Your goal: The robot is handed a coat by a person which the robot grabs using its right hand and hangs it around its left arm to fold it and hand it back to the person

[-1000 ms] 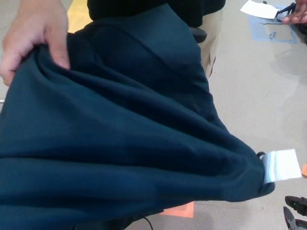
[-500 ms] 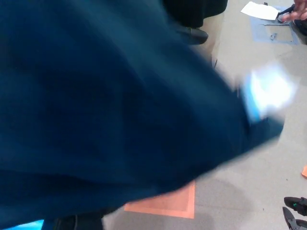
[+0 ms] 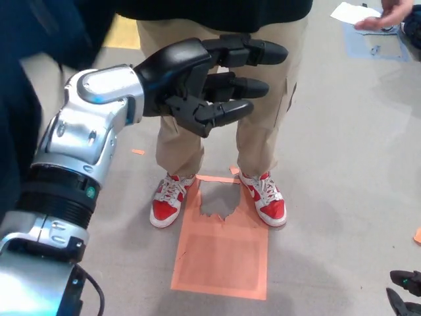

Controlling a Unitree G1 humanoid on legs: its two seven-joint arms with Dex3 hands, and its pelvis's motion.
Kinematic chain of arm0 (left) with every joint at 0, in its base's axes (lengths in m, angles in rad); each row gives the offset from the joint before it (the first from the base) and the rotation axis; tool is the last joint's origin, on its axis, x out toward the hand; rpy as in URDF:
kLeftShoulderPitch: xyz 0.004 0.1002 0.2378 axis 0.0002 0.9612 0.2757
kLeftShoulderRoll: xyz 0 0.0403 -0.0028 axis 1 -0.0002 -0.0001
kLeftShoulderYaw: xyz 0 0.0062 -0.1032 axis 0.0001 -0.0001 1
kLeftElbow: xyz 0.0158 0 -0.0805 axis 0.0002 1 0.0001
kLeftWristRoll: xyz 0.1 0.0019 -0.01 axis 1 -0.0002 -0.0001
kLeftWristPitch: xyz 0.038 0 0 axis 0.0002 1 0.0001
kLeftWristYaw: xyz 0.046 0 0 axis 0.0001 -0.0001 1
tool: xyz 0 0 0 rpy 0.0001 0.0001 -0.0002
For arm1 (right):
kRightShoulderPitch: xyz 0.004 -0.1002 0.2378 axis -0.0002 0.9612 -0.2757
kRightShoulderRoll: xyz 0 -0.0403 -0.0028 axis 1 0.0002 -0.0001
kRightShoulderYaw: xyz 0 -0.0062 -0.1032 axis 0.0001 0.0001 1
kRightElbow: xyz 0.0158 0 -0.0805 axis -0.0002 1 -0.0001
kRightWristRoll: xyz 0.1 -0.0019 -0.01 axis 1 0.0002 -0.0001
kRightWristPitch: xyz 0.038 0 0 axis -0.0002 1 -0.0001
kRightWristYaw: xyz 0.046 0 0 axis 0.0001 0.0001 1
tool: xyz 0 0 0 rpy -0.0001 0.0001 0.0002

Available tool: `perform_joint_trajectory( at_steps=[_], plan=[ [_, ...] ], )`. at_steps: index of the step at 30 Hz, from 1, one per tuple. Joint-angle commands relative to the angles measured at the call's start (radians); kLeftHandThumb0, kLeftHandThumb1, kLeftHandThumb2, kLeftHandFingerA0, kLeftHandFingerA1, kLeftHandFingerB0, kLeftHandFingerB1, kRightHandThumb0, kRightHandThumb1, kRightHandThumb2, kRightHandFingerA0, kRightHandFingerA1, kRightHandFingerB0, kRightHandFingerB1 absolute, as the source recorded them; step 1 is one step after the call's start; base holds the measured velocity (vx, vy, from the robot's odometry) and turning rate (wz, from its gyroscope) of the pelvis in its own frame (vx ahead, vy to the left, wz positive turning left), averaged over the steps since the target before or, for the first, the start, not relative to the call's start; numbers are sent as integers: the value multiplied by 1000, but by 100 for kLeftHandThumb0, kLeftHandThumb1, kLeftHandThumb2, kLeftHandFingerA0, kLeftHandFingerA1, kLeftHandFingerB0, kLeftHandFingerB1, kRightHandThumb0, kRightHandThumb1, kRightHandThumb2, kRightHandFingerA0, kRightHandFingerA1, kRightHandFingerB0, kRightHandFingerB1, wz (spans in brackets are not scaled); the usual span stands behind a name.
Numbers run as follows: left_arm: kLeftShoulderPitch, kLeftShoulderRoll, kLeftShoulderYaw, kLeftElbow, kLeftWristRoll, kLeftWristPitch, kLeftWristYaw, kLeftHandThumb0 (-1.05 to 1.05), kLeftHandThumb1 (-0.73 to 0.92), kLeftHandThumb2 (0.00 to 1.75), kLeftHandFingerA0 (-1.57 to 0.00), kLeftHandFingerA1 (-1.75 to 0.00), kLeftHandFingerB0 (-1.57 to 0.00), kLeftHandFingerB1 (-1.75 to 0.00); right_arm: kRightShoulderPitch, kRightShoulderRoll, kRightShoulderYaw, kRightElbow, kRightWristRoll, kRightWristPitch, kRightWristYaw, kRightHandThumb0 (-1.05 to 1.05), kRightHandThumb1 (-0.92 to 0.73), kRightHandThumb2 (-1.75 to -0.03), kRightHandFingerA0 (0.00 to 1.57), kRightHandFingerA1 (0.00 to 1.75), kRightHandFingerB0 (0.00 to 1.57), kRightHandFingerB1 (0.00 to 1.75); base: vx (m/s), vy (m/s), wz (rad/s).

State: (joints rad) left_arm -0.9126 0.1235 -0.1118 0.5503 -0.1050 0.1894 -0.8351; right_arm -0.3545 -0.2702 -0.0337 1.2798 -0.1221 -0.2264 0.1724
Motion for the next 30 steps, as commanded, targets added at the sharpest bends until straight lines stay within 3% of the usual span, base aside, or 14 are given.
perform_joint_trajectory(
  at_steps=[1,2,4,5,6,10,11,12,13,14,15,16,17,30],
  plan=[
    [-2,12,-6,-17,-11,12,-16,-37,44,103,0,-47,0,-48,4,-15,-13,4,13,-11,14,-67,-77,-99,5,32,13,40,0,0,0],
    [1,12,-8,-19,-9,4,-16,-37,44,103,0,-47,0,-47,6,-14,-14,3,12,-18,15,-32,-61,-114,0,49,0,45,0,0,0],
    [3,11,-7,-16,-9,-1,-17,-37,44,103,0,-47,0,-47,8,-14,-5,3,0,-21,2,-32,-61,-114,0,49,0,45,0,0,0],
    [4,11,-7,-14,-10,-3,-19,-37,43,103,0,-47,0,-47,7,-14,-4,4,-1,-13,-3,-75,-75,-102,0,34,13,42,0,0,0],
    [10,18,-5,-13,-11,-12,-26,-37,43,103,0,-47,0,-48,7,-13,2,3,-7,-3,-5,-66,-91,-68,11,23,17,27,0,0,0],
    [36,41,6,-5,-4,-47,-23,-38,42,102,0,-47,0,-48,13,-12,2,3,0,3,6,-67,-90,-69,11,22,16,26,0,0,0],
    [57,69,20,13,-1,-76,-26,-80,66,102,-10,-45,0,-30,18,-15,7,2,-7,-5,1,-72,-90,-70,9,24,16,26,0,0,0],
    [83,94,41,26,-5,-87,-20,-80,66,102,-9,-44,0,-30,20,-20,21,4,-22,-7,-12,-77,-78,-108,6,32,10,30,0,0,0],
    [97,104,50,30,-9,-90,-17,-77,66,101,-5,-43,-1,-31,19,-18,10,5,-8,-4,-2,-70,-92,-68,7,24,11,25,0,0,0],
    [112,114,61,34,-12,-94,-13,-77,66,101,-5,-43,-1,-31,18,-15,-5,7,11,-1,12,-70,-92,-68,7,24,11,25,0,0,0],
    [138,122,68,40,-11,-116,-10,-75,67,102,-4,-42,-2,-31,24,-19,-8,9,14,-3,18,-71,-92,-68,8,23,12,25,0,0,0],
    [164,131,79,42,-13,-127,-6,-75,67,101,-4,-42,-2,-31,27,-23,-1,10,5,-6,13,-75,-77,-102,6,32,10,36,0,0,0],
    [210,147,104,39,-20,-124,9,-76,66,100,-9,-44,0,-32,26,-26,13,10,-13,-4,0,-74,-75,-108,0,34,15,36,0,0,0],
    [502,198,319,302,-66,-320,55,-71,67,101,-3,-40,-2,-32,33,-16,23,12,-14,9,-7,-77,-77,-106,7,31,7,25,0,0,0]
  ],
)
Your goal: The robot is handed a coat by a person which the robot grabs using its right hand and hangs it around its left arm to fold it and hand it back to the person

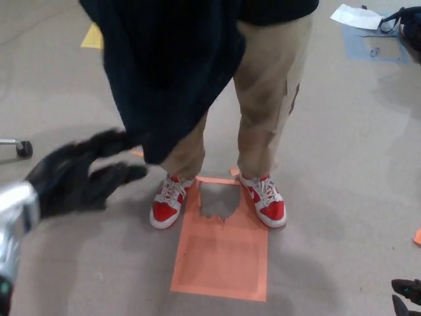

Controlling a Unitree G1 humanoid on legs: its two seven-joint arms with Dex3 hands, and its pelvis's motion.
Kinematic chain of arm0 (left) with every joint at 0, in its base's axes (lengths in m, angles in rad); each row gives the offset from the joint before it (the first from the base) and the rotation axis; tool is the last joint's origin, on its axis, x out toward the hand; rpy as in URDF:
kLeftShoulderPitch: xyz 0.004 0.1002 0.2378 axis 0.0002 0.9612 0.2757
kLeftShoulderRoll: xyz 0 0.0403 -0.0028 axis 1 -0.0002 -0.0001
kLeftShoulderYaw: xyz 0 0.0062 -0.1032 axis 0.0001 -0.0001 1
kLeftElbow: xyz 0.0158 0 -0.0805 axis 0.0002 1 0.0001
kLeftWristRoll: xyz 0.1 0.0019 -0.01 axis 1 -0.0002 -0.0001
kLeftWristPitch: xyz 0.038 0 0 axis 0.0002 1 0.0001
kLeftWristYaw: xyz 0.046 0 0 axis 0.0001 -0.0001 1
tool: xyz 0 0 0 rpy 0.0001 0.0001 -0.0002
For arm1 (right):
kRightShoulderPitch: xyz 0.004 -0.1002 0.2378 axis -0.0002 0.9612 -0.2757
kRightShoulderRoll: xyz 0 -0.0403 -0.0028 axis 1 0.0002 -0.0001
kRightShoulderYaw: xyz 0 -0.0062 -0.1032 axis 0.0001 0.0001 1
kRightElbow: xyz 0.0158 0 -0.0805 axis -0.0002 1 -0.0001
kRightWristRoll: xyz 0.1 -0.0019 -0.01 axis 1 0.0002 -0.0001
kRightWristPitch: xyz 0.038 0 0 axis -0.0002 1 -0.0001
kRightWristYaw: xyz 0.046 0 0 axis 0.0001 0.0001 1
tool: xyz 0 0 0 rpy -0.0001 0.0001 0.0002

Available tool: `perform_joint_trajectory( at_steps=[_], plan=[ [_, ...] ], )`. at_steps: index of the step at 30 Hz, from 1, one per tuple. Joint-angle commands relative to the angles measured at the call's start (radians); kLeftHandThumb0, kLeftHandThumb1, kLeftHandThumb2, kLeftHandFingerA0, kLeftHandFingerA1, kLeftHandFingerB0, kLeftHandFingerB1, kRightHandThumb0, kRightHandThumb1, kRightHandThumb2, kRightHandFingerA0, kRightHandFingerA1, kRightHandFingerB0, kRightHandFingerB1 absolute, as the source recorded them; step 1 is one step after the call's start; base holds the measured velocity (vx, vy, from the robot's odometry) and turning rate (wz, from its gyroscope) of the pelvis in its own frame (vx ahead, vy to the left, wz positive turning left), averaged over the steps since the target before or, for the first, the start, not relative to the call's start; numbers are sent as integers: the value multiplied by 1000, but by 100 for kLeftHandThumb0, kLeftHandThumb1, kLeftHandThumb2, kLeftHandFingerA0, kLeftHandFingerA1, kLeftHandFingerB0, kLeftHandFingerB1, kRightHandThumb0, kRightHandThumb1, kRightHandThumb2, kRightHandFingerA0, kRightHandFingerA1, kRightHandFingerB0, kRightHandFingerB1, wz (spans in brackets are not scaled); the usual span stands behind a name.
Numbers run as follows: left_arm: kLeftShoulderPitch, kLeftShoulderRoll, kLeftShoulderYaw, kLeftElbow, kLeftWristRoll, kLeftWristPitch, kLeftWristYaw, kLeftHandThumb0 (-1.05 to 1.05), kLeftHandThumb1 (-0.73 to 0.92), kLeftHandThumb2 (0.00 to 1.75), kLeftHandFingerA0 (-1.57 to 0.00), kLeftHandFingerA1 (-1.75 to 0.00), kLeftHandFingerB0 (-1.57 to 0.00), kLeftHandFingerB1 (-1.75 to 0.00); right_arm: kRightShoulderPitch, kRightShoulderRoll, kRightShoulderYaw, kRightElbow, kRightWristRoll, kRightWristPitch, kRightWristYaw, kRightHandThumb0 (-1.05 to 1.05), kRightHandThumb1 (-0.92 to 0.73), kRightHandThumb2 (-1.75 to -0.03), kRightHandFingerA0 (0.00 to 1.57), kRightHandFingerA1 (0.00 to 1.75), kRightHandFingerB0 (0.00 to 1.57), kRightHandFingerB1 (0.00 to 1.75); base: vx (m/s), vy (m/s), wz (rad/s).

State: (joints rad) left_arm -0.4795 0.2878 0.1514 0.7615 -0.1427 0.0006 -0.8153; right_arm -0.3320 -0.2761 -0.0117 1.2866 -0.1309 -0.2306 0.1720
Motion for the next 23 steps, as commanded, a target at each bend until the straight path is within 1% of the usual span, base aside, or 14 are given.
perform_joint_trajectory(
  at_steps=[1,5,6,8,11,13,14,15,16,17,18,20,21,23],
  plan=[
    [78,34,61,102,-27,-139,40,-71,67,101,-3,-40,-2,-32,11,-9,4,6,-8,16,-9,-77,-77,-106,7,31,7,25,0,0,0],
    [124,50,59,186,17,-192,101,-71,68,102,-3,-39,-3,-33,16,-7,-4,6,4,22,4,-78,-76,-105,6,32,7,24,0,0,0],
    [134,52,56,218,33,-206,138,-72,66,101,-4,-42,-4,-36,16,-9,9,7,-12,23,-7,-79,-77,-106,8,34,8,25,0,0,0],
    [167,75,1,299,127,-253,274,-71,72,103,-4,-40,-5,-40,20,-12,16,9,-20,14,-5,-77,-78,-106,7,32,7,26,0,0,0],
    [183,90,-28,368,156,-289,330,-67,75,106,-4,-38,-5,-40,21,-14,24,7,-29,9,-10,-77,-78,-106,7,31,7,27,0,0,0],
    [187,99,-65,409,195,-270,393,-70,76,107,-5,-39,-6,-41,18,-17,28,10,-36,19,-17,-69,-75,-108,4,37,3,31,0,0,0],
    [190,102,-97,428,222,-250,430,-67,92,76,-9,-26,-9,-26,21,-19,27,9,-35,21,-12,-78,-78,-107,7,32,7,26,0,0,0],
    [193,103,-110,445,233,-251,459,-72,81,109,-9,-43,-1,-39,20,-18,27,10,-34,24,-10,-77,-78,-106,7,33,7,27,0,0,0],
    [195,103,-123,464,244,-255,491,-72,81,109,-9,-43,-1,-39,18,-17,26,11,-34,26,-9,-77,-78,-106,7,33,7,27,0,0,0],
    [205,106,-141,477,261,-258,526,-31,63,116,0,-47,0,-46,23,-13,22,13,-28,25,-5,-76,-77,-106,7,31,7,27,0,0,0],
    [215,109,-168,490,285,-248,572,-31,63,116,0,-46,0,-46,30,-11,21,14,-26,25,-4,-77,-77,-106,7,31,7,26,0,0,0],
    [222,111,-185,510,289,-225,582,-31,64,116,0,-47,0,-46,35,-9,20,16,-23,28,-1,-77,-77,-105,7,30,7,26,0,0,0],
    [223,117,-214,525,309,-198,580,-64,92,78,-10,-30,-12,-31,42,-10,33,11,-36,23,-7,-69,-74,-108,3,37,3,31,0,0,0],
    [223,120,-228,532,316,-187,580,-64,92,78,-10,-30,-12,-31,45,-10,39,9,-42,20,-9,-69,-74,-108,3,37,3,31,0,0,0]
  ],
)
